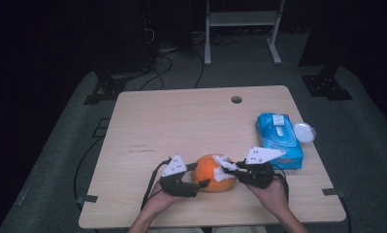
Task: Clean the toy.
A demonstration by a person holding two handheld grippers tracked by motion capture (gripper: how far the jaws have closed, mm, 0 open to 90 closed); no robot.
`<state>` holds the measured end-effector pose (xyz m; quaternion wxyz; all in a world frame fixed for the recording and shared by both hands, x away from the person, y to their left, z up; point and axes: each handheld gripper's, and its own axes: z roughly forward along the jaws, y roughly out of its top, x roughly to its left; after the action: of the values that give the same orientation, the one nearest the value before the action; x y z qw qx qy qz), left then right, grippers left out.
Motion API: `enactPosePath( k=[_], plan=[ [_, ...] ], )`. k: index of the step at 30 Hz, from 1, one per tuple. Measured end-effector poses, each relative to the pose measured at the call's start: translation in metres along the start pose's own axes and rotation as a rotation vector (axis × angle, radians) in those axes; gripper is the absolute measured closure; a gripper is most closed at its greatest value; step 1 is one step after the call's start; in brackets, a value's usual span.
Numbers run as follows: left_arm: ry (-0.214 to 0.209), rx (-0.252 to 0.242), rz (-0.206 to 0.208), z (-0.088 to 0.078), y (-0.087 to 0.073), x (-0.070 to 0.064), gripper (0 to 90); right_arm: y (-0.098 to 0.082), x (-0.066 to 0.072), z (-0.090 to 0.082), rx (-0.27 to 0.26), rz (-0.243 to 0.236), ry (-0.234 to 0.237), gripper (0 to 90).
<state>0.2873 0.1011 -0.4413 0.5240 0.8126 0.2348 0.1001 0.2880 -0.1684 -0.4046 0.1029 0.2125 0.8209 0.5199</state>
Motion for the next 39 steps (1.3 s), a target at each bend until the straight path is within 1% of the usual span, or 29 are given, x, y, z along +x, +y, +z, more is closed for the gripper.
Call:
enactPosePath(
  k=[2, 3, 4, 6, 8, 9, 10, 11, 12, 13, 14, 15, 16, 17, 18, 20, 21, 23, 25, 26, 27, 28, 29, 30, 32, 33, 36, 37, 39],
  plan=[
    [0.006, 0.018, 0.088, 0.001, 0.002, -0.007, 34.8, 0.007, 0.013, 0.011, 0.011, -0.058, 0.028, 80.3],
    [0.011, 0.025, 0.11, 0.0, 0.002, -0.009, 35.3, 0.01, 0.018, 0.015, 0.027, -0.085, 0.022, 80.3],
    [0.012, 0.022, 0.11, 0.0, 0.001, -0.009, 35.3, 0.011, 0.019, 0.016, 0.034, -0.099, 0.01, 80.4],
    [0.005, 0.022, 0.116, -0.002, 0.0, -0.007, 34.9, 0.011, 0.012, 0.013, 0.022, -0.078, -0.02, 80.3],
    [0.017, 0.011, 0.068, -0.002, 0.001, -0.006, 28.0, 0.007, 0.002, 0.006, 0.034, -0.06, -0.081, 80.4],
    [0.017, 0.011, 0.04, -0.001, 0.002, -0.005, 23.7, 0.004, -0.002, 0.003, 0.044, -0.05, -0.095, 80.4],
    [0.014, 0.01, 0.033, 0.0, 0.002, -0.005, 21.9, 0.0, -0.005, 0.0, 0.042, -0.031, -0.091, 80.4],
    [0.009, 0.011, 0.043, 0.001, 0.002, -0.006, 22.9, -0.002, -0.005, -0.001, 0.037, -0.015, -0.079, 80.4],
    [0.007, 0.014, 0.043, 0.002, 0.001, -0.006, 24.3, -0.001, -0.002, -0.001, 0.038, -0.023, -0.071, 80.4],
    [-0.002, 0.003, 0.035, 0.002, 0.0, -0.006, 26.0, 0.001, 0.003, 0.001, 0.041, -0.042, -0.065, 80.4],
    [-0.005, -0.007, 0.046, 0.002, 0.0, -0.006, 29.0, 0.004, 0.008, 0.003, 0.025, -0.057, -0.039, 80.5],
    [-0.006, 0.0, 0.069, 0.002, 0.001, -0.007, 31.1, 0.007, 0.014, 0.007, 0.014, -0.059, -0.004, 80.4],
    [-0.003, 0.009, 0.092, 0.002, 0.001, -0.009, 32.5, 0.01, 0.02, 0.012, 0.02, -0.078, 0.012, 80.5],
    [0.006, 0.024, 0.117, 0.002, 0.001, -0.011, 33.7, 0.012, 0.025, 0.017, 0.036, -0.113, 0.002, 80.4],
    [0.009, 0.03, 0.125, 0.001, 0.0, -0.011, 34.3, 0.014, 0.026, 0.019, 0.044, -0.13, -0.009, 80.4],
    [0.006, 0.043, 0.134, -0.001, -0.002, -0.011, 34.6, 0.012, 0.018, 0.017, 0.03, -0.1, -0.028, 80.4],
    [0.003, 0.049, 0.133, -0.002, -0.004, -0.01, 34.6, 0.009, 0.011, 0.014, 0.029, -0.079, -0.055, 80.5],
    [-0.009, 0.042, 0.096, -0.004, -0.003, -0.007, 30.6, 0.0, -0.004, 0.006, 0.027, -0.012, -0.086, 80.4],
    [-0.012, -0.014, 0.048, -0.006, 0.002, -0.004, 20.0, -0.007, -0.01, 0.001, 0.009, 0.035, -0.074, 80.4],
    [-0.022, -0.061, 0.018, -0.007, 0.004, -0.003, 17.5, -0.006, -0.008, 0.002, 0.006, 0.032, -0.062, 80.4],
    [-0.033, -0.091, -0.012, -0.008, 0.005, -0.002, 17.6, -0.005, -0.004, 0.004, -0.005, 0.026, -0.029, 80.4],
    [-0.031, -0.089, -0.016, -0.007, 0.005, -0.002, 20.5, -0.003, 0.0, 0.008, -0.012, 0.018, 0.005, 80.4],
    [-0.009, -0.059, 0.005, -0.005, 0.003, -0.002, 26.0, -0.002, 0.004, 0.013, -0.012, 0.005, 0.023, 80.3],
    [-0.001, -0.036, 0.009, -0.004, 0.0, -0.002, 27.6, -0.001, 0.007, 0.016, -0.007, 0.0, 0.022, 80.3],
    [-0.005, -0.034, -0.02, -0.006, -0.003, 0.001, 29.5, -0.003, 0.003, 0.017, -0.003, 0.009, 0.02, 80.3],
    [0.002, -0.02, -0.005, -0.007, -0.003, 0.001, 30.2, -0.006, -0.001, 0.014, -0.006, 0.027, 0.01, 80.3],
    [-0.002, -0.013, -0.003, -0.009, -0.005, 0.002, 31.2, -0.017, -0.012, 0.002, 0.007, 0.06, -0.052, 80.3],
    [-0.005, -0.014, -0.003, -0.009, -0.005, 0.002, 31.2, -0.021, -0.014, 0.0, 0.011, 0.075, -0.057, 80.3],
    [-0.007, -0.028, 0.007, -0.008, -0.002, -0.001, 27.2, -0.024, -0.014, -0.002, 0.014, 0.077, -0.065, 80.3]
  ],
)
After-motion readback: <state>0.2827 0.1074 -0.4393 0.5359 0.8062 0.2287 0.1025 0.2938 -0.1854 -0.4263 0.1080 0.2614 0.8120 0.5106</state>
